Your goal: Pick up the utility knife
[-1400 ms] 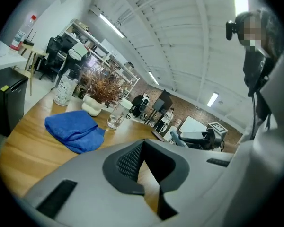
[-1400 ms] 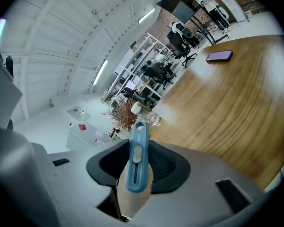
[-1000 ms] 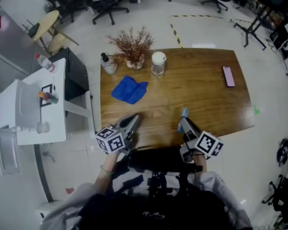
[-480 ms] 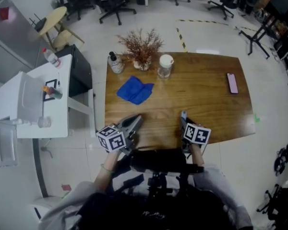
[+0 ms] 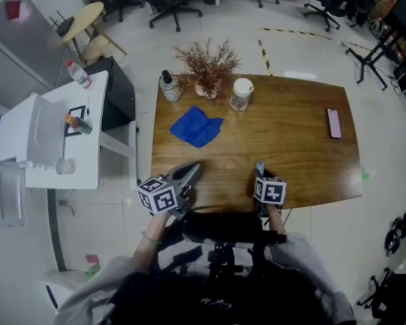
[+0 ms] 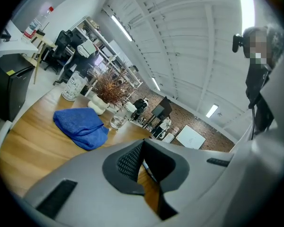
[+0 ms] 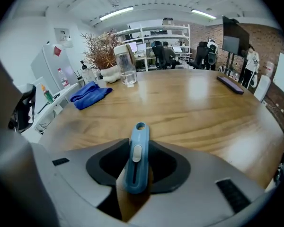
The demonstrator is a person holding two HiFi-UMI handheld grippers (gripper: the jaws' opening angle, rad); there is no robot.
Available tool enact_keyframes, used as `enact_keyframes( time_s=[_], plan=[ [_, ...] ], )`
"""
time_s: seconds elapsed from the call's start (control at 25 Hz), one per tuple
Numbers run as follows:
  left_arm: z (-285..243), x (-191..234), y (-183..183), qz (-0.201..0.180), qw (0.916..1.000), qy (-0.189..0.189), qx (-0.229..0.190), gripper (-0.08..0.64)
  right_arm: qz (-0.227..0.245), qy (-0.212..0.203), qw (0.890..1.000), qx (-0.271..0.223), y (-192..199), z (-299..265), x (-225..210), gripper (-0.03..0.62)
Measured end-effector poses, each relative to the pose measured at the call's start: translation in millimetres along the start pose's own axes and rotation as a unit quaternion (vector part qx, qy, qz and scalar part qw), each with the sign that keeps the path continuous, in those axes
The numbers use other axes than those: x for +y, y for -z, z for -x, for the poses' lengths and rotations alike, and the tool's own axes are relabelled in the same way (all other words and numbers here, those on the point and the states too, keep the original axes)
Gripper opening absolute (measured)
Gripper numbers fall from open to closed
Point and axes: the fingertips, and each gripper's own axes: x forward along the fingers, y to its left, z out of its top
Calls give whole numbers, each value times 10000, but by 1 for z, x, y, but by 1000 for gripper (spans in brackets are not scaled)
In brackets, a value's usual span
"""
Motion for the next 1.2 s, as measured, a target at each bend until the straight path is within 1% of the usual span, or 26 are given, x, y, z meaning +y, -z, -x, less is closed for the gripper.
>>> enact_keyframes(
  time_s=[0.08, 0.16, 0.2, 0.28, 0.36, 0.44, 0.56, 0.68, 0.72, 0.84, 0.92, 1.08, 1.2],
  plan=[
    [-3, 0, 1, 41, 10000, 11, 8, 2, -18, 0, 10000, -69, 1, 0, 0, 143],
    [-5, -2, 1, 110, 9999, 64, -17, 2, -150, -98, 9997, -143, 2, 1, 1, 143],
    [-6, -3, 1, 154, 9998, 94, -27, 2, -298, -220, 9991, -193, 2, 3, 2, 143],
    [-7, -5, 2, 197, 9997, 139, -12, 3, -747, -522, 9950, -402, -4, 13, 5, 143],
    [-8, -6, 4, 179, 9997, 162, 36, 2, -1223, -766, 9868, -738, -15, 31, 7, 143],
    [-8, -6, 6, 170, 9997, 181, 61, 2, -1551, -1018, 9772, -1033, -27, 53, 11, 143],
    [-9, -7, 8, 189, 9995, 243, 53, 2, -1849, -1424, 9616, -1447, -41, 90, 22, 143],
    [-10, -9, 10, 165, 9993, 322, 91, 2, -1938, -1692, 9480, -1872, -51, 128, 34, 133],
    [-11, -10, 10, 156, 9992, 359, 99, 2, -1948, -1716, 9445, -2012, -54, 139, 36, 111],
    [-13, -14, 13, 141, 9988, 460, 134, 2, -1989, -1679, 9372, -2322, -58, 165, 38, 99],
    [-11, -15, 15, 126, 9987, 450, 208, 2, -1971, -1567, 9368, -2428, -58, 175, 36, 13],
    [-7, -17, 18, 111, 9987, 433, 246, 2, -1776, -1336, 9442, -2431, -50, 180, 32, 11],
    [-4, -18, 19, 114, 9987, 469, 177, 3, -1795, -1353, 9437, -2429, -47, 180, 34, 11]
  ],
)
